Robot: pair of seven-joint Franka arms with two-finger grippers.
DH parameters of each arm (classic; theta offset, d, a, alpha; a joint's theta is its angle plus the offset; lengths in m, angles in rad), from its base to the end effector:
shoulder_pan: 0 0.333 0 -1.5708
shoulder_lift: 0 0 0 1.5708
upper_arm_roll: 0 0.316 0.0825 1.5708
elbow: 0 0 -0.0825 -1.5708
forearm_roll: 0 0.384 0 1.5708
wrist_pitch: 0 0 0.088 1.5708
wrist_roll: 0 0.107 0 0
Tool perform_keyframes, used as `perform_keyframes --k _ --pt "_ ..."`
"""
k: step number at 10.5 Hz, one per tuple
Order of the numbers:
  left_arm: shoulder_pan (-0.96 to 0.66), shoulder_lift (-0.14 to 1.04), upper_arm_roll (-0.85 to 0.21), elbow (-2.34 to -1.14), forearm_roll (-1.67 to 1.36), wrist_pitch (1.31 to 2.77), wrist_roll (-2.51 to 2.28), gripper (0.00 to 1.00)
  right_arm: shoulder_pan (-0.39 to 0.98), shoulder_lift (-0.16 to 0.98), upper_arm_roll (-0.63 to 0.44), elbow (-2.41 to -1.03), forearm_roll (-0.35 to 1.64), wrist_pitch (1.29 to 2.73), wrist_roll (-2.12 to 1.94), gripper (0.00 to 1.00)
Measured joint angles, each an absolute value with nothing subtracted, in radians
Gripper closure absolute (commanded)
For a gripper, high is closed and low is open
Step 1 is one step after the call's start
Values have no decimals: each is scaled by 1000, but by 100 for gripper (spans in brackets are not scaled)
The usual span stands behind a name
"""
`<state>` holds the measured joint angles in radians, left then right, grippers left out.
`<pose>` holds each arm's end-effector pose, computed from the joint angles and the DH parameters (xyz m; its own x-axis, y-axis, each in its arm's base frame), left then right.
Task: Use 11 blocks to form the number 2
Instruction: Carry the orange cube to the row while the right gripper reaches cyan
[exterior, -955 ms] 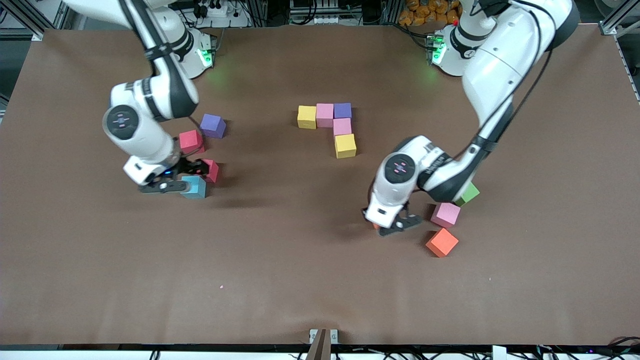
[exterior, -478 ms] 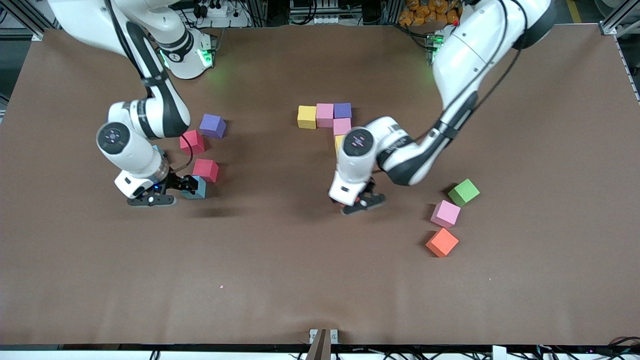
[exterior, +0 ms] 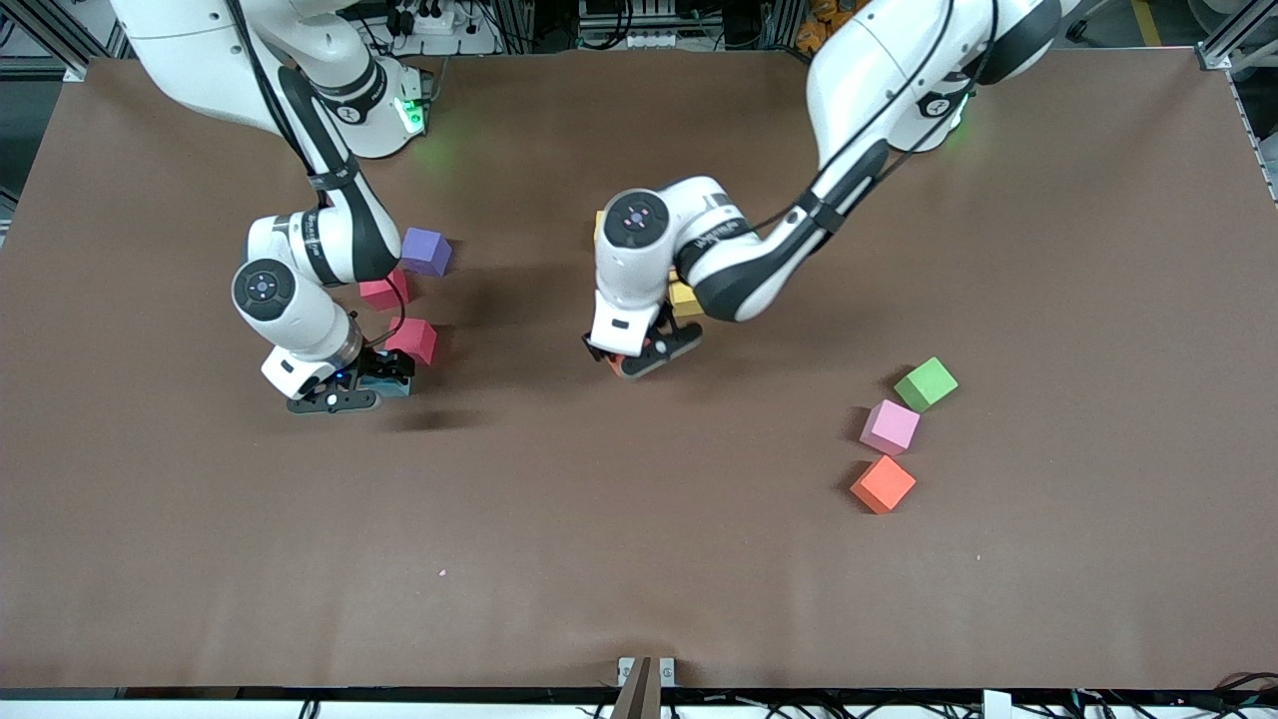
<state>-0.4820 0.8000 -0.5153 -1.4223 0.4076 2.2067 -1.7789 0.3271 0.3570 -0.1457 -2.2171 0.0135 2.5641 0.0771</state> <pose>0.4728 -0.5610 0.2706 0.7641 0.6442 -0.0342 0.6443 -0.7594 0.0904 0.5423 0.0982 0.2150 0.9948 0.1016 -0.0026 0.1017 -0.9939 0.0438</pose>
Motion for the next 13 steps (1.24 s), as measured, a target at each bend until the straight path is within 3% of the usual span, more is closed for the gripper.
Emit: perform_keyframes --k 5,6,7,10,13 --pt "-530 801 -507 -1426 405 2163 -2400 40 326 358 -148 -2247 13 2563 -2 0" --pt "-530 802 -506 -1433 405 2146 -2480 40 326 361 -148 -2249 13 2563 -3 8" --pt "-530 802 -506 -1447 405 2127 -2545 40 326 368 -148 -2250 13 2563 -4 23" --pt "-528 802 -506 -1489 405 2113 -2622 41 323 377 -149 -2249 15 2551 4 35" --pt "-514 802 -519 -1502 389 2114 -2677 41 319 376 -151 -2232 15 2512 15 40"
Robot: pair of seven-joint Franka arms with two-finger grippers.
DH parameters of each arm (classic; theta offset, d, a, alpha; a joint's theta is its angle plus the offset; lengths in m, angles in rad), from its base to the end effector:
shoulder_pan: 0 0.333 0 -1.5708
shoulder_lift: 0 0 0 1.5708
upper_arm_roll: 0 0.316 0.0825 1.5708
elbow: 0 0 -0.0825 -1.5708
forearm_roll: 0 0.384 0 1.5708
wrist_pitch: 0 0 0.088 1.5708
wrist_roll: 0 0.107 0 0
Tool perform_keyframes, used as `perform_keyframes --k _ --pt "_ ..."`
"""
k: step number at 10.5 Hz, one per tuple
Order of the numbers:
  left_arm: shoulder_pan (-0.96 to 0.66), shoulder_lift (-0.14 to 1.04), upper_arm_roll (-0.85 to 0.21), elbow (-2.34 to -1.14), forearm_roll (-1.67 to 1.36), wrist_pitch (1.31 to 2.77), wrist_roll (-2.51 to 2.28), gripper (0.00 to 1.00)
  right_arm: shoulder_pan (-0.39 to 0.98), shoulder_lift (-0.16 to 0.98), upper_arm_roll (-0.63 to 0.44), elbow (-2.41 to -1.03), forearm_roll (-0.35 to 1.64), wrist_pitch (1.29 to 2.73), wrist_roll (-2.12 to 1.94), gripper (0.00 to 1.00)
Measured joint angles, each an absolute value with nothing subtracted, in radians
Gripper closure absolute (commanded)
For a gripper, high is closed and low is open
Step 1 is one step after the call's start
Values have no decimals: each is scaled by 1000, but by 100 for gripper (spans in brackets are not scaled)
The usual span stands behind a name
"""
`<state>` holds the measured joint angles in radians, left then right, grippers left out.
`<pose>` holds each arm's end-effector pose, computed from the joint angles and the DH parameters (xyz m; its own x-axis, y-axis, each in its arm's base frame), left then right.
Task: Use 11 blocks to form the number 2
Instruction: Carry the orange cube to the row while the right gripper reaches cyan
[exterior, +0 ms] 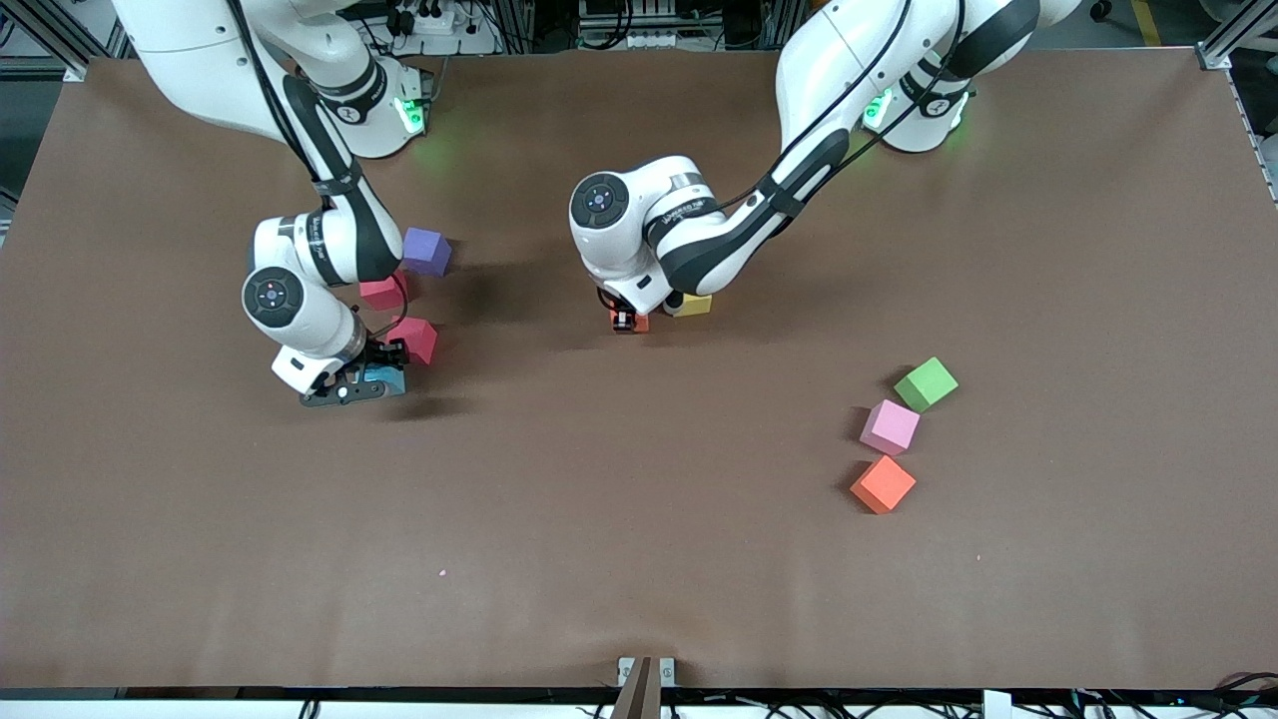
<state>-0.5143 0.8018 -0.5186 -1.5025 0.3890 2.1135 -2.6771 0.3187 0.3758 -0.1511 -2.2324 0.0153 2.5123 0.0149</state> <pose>0.4245 -0.5601 0.2283 0.0251 0.9988 0.0409 0.9968 -0.0219 -0.0767 0.5298 0.0874 0.1953 0.9854 0.1444 -0.0904 0.1492 -0.9876 0.0488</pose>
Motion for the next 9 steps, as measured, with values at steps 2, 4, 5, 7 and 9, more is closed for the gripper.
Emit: perform_keyframes --k 2,4,5,7,9 --pt "-490 800 -540 -1518 385 2116 -2677 41 319 373 -151 -2199 15 2491 15 39" --pt "-480 785 -547 -1553 385 2132 -2688 41 319 361 -151 -2122 14 2390 14 40" --pt "-472 770 -549 -1581 385 2155 -2690 41 320 352 -150 -2086 14 2353 13 39" --pt "-456 731 -550 -1645 385 2191 -2690 41 332 341 -147 -2060 14 2343 12 39" --pt "-449 716 -551 -1673 385 2209 -2691 41 339 341 -144 -2053 14 2344 12 39"
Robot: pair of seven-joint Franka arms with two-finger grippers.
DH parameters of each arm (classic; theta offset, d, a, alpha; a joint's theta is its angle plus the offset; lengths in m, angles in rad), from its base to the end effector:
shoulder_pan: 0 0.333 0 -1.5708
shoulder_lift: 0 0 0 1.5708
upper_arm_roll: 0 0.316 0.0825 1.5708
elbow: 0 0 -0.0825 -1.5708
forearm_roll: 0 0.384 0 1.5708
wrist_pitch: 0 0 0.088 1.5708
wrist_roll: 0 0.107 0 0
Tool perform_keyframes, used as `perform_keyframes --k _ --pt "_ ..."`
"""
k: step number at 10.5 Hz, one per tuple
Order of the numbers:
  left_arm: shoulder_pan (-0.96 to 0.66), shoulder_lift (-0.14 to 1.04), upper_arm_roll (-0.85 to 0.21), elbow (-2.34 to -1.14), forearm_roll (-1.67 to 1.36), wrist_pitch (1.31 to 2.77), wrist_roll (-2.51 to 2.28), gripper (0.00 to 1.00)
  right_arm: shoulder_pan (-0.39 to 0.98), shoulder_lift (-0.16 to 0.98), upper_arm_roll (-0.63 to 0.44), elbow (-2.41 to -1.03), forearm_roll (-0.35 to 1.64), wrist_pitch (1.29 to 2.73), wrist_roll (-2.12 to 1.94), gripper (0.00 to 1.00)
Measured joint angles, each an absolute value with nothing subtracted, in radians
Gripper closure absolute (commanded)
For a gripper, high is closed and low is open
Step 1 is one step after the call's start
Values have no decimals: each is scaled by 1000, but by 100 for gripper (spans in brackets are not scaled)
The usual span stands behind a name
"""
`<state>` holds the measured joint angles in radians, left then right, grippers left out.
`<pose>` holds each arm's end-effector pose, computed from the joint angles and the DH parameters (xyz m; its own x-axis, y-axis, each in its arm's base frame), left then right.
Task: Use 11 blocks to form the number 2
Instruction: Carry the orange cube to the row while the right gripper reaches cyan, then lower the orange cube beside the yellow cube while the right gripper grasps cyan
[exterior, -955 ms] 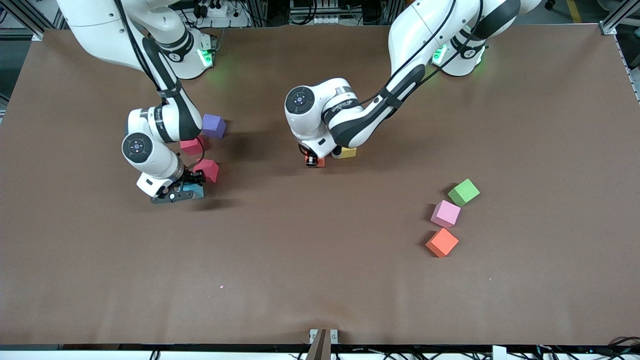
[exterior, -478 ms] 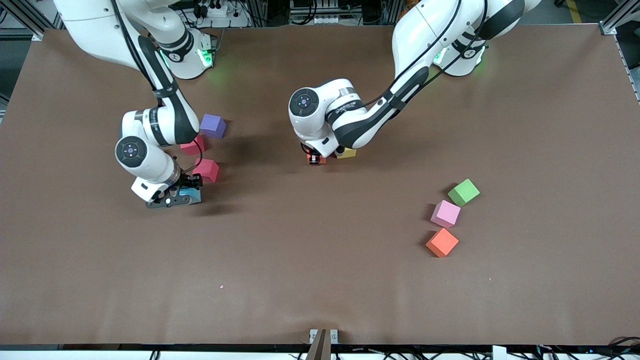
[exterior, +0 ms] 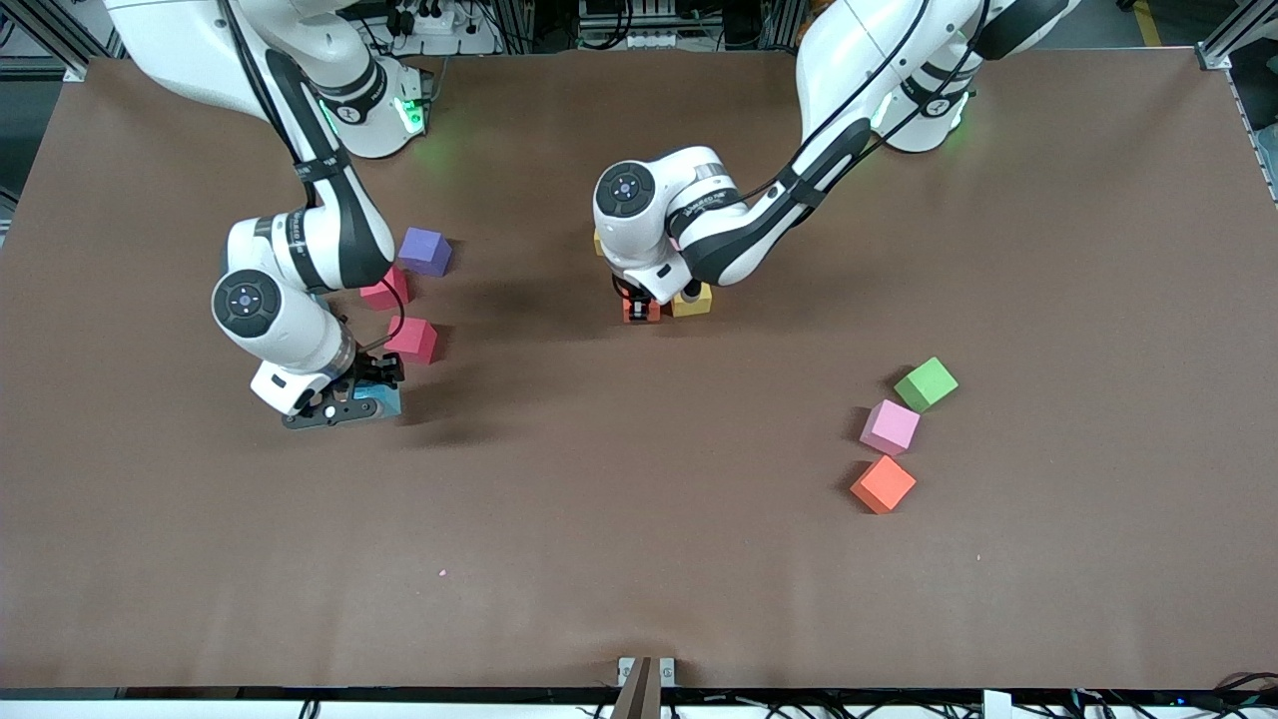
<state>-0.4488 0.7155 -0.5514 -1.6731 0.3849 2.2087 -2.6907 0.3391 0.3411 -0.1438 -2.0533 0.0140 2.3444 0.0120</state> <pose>0.4072 -0.5351 0.2286 0.0219 0.9996 0.0186 0.9971 -0.0205 -0.0735 0.5762 0.1159 0.2683 0.9829 0.1783 -0.0458 0.1801 -0.9829 0.0389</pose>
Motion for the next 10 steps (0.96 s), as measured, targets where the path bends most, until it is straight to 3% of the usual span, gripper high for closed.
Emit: perform_keyframes --k 10 --pt "-441 716 -552 -1715 365 2234 -2692 40 344 320 -139 -2034 14 2326 -11 40"
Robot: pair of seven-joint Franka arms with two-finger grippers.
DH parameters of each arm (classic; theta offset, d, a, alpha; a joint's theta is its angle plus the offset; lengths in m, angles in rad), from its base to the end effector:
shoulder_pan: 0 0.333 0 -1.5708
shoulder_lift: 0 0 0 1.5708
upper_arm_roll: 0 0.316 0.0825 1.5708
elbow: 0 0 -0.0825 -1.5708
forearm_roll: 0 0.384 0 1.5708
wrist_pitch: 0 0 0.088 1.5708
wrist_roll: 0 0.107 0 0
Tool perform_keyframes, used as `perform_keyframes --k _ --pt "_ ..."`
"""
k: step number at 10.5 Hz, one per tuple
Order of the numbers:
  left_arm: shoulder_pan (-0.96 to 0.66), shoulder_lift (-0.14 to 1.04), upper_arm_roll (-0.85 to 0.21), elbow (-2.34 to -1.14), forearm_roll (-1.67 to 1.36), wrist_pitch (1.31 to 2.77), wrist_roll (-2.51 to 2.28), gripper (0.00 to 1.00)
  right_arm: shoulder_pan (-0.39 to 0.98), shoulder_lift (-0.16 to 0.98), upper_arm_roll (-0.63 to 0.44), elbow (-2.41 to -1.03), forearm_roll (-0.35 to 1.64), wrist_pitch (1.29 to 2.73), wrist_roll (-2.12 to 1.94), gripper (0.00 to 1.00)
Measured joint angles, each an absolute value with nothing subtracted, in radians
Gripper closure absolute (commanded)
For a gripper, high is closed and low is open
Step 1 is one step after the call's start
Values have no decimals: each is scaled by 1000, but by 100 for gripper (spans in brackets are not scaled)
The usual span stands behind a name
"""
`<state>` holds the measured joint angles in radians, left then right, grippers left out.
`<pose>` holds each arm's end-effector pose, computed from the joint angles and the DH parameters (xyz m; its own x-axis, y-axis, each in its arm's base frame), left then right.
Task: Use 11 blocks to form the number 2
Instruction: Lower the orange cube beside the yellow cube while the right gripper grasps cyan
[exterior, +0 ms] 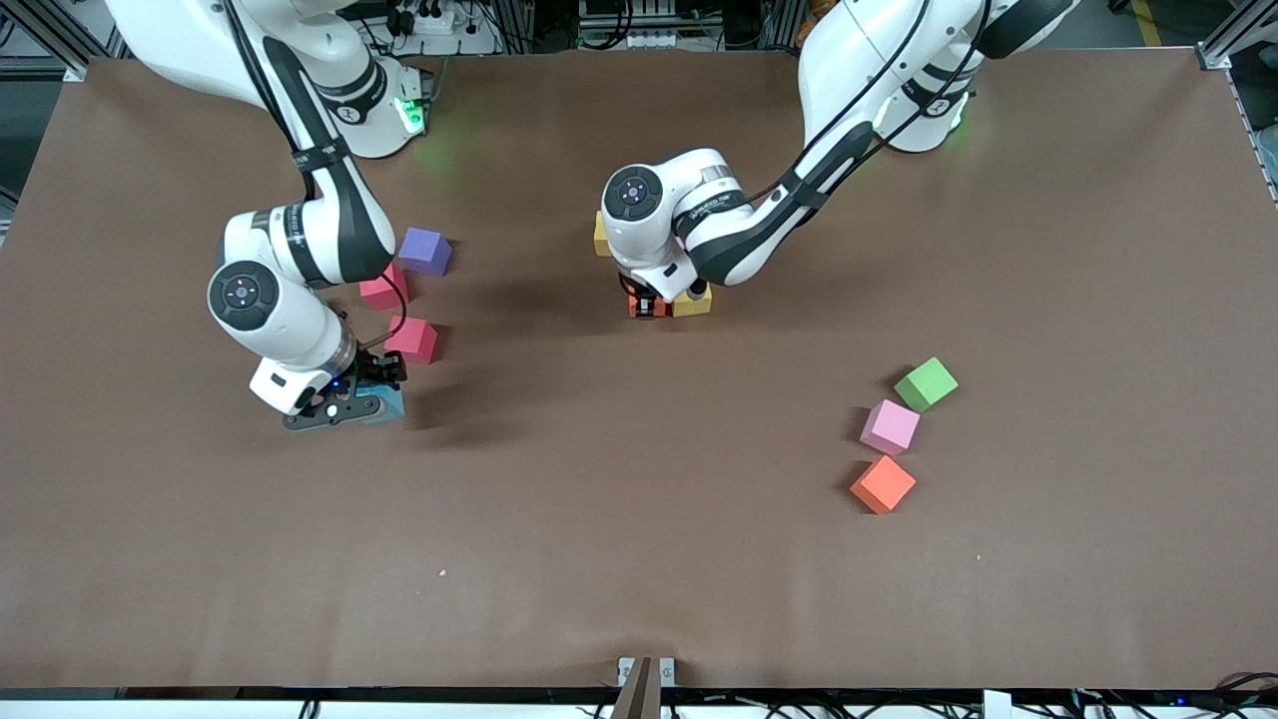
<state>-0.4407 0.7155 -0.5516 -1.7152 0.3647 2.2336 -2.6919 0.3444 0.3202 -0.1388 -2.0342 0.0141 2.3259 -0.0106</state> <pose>0.3990 -0.5281 0.2144 0.0129 0.9997 0.0203 0.9947 -0.0108 -0.1025 0.5801 0.1234 0.2866 0.9772 0.2107 -0.0256 0.2115 -0.9768 0.0333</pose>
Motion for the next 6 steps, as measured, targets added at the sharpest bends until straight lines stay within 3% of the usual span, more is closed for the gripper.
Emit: perform_keyframes --k 6 --pt "-439 722 -551 -1722 365 2241 -2692 40 344 320 -139 -2035 14 2326 -11 41"
